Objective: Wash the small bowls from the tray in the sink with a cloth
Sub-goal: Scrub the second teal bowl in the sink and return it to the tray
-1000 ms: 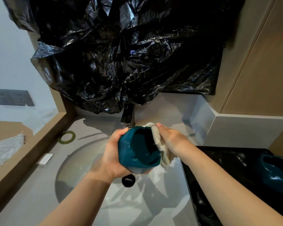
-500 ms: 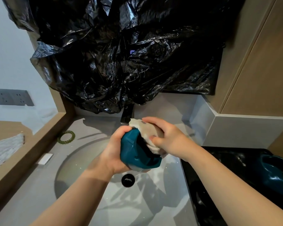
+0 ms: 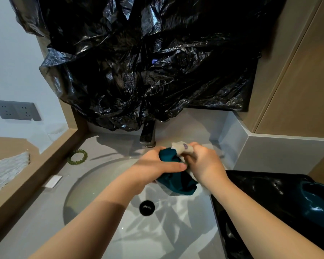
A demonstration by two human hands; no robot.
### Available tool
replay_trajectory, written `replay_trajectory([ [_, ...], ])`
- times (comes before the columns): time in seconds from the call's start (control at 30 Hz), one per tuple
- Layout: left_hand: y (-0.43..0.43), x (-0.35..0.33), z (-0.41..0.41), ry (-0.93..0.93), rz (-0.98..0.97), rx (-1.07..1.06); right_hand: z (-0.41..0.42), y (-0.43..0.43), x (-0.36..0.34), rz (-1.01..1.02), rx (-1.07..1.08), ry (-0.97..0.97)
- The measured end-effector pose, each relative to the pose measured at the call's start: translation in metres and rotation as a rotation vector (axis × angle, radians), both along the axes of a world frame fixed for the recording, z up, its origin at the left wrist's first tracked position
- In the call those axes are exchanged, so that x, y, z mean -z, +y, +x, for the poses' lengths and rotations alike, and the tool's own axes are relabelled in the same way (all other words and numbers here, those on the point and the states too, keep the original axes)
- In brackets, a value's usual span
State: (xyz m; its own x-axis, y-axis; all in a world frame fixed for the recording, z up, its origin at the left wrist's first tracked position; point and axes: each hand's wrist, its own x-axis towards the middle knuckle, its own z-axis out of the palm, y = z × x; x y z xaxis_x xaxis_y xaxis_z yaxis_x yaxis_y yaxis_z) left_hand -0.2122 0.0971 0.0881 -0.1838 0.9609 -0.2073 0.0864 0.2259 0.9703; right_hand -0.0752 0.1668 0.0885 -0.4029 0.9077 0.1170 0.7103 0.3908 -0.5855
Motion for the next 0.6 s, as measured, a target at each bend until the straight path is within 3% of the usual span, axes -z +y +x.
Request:
replay_trajectory([
  [0.1, 0.004, 0.003, 0.007, 0.110, -0.001, -0.142, -0.002, -0.001, 0.000, -0.002, 0.032, -0.171],
  [0.2, 0.005, 0.000, 0.010, 0.247, -0.033, -0.129, -0.005, -0.006, -0.002, 0.205, -0.024, -0.391],
  [0.3, 0.006, -0.004, 0.013, 0.392, -0.065, -0.076, -0.009, -0.018, -0.003, 0.230, -0.231, -0.167],
  [0.4, 0.002, -0.004, 0.016, 0.383, -0.058, -0.069, -0.011, -0.026, -0.002, 0.282, -0.337, -0.145],
  [0.5, -0.001, -0.002, 0.015, 0.369, -0.050, -0.137, -0.011, -0.016, 0.002, 0.234, -0.207, -0.131],
  [0.6, -0.004, -0.001, 0.014, 0.318, 0.030, -0.292, -0.010, -0.011, 0.014, -0.004, 0.034, 0.121],
])
